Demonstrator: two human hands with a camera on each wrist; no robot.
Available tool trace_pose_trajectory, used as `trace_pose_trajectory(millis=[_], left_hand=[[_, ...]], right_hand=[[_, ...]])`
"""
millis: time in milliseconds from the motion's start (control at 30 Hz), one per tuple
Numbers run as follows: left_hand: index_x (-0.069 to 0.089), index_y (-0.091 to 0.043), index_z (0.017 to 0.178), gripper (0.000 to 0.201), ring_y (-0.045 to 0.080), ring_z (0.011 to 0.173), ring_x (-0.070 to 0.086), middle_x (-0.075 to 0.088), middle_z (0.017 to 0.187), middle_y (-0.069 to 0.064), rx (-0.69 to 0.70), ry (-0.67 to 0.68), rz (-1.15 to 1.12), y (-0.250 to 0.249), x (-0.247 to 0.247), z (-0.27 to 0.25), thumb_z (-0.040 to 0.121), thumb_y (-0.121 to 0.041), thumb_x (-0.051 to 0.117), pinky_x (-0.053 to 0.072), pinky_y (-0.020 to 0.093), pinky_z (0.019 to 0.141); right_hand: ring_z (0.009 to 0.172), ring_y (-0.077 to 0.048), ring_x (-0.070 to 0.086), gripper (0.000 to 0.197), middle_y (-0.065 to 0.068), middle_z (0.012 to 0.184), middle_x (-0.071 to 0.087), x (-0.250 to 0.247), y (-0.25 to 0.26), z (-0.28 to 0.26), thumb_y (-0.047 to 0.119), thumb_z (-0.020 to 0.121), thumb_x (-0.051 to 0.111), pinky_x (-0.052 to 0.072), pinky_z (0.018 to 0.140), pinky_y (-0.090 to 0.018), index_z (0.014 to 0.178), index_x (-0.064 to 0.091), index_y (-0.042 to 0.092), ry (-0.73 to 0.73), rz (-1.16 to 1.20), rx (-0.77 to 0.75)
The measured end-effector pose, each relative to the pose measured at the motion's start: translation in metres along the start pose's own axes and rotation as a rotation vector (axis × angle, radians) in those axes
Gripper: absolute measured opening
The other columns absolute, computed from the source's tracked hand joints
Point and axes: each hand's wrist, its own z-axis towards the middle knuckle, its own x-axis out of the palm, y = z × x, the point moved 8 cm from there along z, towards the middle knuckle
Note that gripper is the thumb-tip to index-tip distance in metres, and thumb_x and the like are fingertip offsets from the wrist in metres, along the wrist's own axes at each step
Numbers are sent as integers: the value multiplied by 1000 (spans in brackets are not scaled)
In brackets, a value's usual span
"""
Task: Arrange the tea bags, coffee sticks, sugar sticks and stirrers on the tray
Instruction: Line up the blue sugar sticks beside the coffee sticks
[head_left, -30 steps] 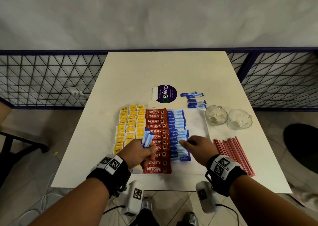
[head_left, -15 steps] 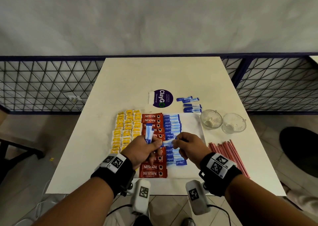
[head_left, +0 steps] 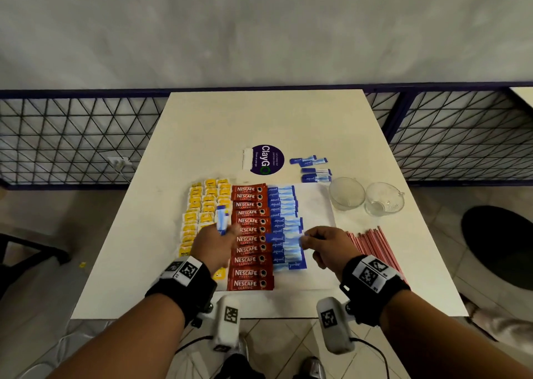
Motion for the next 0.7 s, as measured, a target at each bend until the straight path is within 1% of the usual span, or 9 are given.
trace_pose_trajectory(millis=[67, 133, 267, 333, 400, 433, 533, 600, 700], left_hand=[[65, -8, 69, 36, 33, 48, 55, 58, 56, 7, -52, -136, 99, 22, -31, 9, 91, -36, 61, 51, 36, 51], [62, -9, 64, 40, 37, 55, 61, 60, 57, 9, -82, -174, 167, 38, -48, 13, 89, -39, 60, 57, 44, 61], [65, -8, 69, 37, 28, 48, 54, 59, 54, 6, -161, -143, 161, 48, -49, 10, 84, -41, 60, 49, 32, 50], [65, -10, 76, 30, 27, 55, 55, 62, 65, 8, -163, -113, 105, 46, -44, 9, 81, -39, 59, 47, 28, 53], [60, -12, 81, 22, 27, 66, 56, 61, 79, 9, -105, -64, 138, 39, -37, 6, 90, -31, 56, 47, 27, 57], [58, -14, 81, 21, 25, 66, 56, 60, 80, 9, -75, -44, 158, 36, -35, 5, 95, -29, 54, 46, 26, 56], [62, -6, 78, 30, 18, 44, 50, 58, 66, 6, -43, -42, 137, 32, -34, 3, 97, -28, 53, 41, 23, 45], [66, -3, 79, 34, 20, 40, 47, 59, 60, 5, -43, -58, 118, 35, -36, 4, 96, -31, 56, 41, 26, 46], [67, -5, 80, 33, 21, 41, 45, 58, 59, 4, -41, -51, 106, 37, -37, 3, 95, -32, 56, 39, 27, 46]], right_hand=[[40, -15, 40, 7, -5, 66, 66, -8, -23, 3, 9, 86, 67, 34, 40, -22, 80, 66, 6, 9, -60, 74], [41, -15, 40, 9, -9, 66, 64, -10, -51, 4, 9, 84, 68, 34, 42, -21, 75, 67, 9, 50, -116, 192], [44, -18, 41, 10, -17, 73, 59, -5, -85, 3, 15, 82, 72, 33, 43, -21, 73, 68, 13, 74, -210, 337], [47, -18, 45, 10, -13, 73, 62, -3, -86, 5, 20, 82, 73, 36, 43, -22, 81, 71, 11, 58, -296, 337], [52, -17, 49, 20, -5, 67, 61, -3, -82, 8, 28, 82, 72, 41, 50, -26, 89, 73, 9, 36, -438, 315], [55, -18, 51, 24, -4, 66, 60, -4, -81, 8, 30, 82, 71, 44, 54, -28, 91, 73, 8, 17, -484, 314], [68, -22, 59, 32, -6, 77, 65, -3, -75, 8, 40, 83, 68, 51, 64, -28, 92, 71, 9, -14, -663, 312], [71, -19, 60, 35, -3, 78, 64, -1, -71, 8, 45, 84, 64, 48, 61, -24, 90, 70, 10, -11, -793, 306], [66, -13, 56, 34, 2, 72, 60, -2, -67, 9, 47, 82, 65, 39, 52, -21, 85, 67, 13, -46, -864, 301]])
